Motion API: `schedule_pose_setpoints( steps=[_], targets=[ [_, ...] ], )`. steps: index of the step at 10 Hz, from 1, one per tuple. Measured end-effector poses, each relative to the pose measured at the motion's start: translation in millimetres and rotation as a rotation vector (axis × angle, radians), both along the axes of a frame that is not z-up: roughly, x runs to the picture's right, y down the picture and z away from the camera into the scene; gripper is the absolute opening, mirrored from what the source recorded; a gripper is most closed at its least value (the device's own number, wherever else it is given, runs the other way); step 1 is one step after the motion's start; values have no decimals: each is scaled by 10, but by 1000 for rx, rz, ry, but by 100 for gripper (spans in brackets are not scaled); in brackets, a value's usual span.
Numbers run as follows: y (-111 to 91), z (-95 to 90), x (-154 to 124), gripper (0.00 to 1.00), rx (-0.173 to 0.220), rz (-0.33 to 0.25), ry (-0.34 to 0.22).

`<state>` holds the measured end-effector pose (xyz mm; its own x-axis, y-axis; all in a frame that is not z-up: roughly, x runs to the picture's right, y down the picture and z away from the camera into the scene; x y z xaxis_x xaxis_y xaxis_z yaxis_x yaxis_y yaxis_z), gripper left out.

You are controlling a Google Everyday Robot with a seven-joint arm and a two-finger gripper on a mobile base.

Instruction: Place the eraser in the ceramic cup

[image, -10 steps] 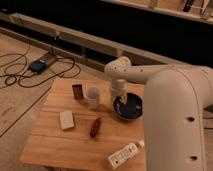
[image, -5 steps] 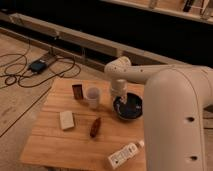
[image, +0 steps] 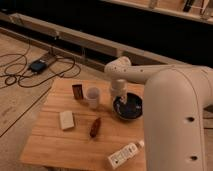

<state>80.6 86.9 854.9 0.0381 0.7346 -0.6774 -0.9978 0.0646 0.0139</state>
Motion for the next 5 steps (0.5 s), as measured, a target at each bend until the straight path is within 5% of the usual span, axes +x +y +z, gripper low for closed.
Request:
schedule_pose_setpoints(
  steps=[5],
  targets=[
    [-176, -59, -31, 55, 2, -13, 14]
  ],
)
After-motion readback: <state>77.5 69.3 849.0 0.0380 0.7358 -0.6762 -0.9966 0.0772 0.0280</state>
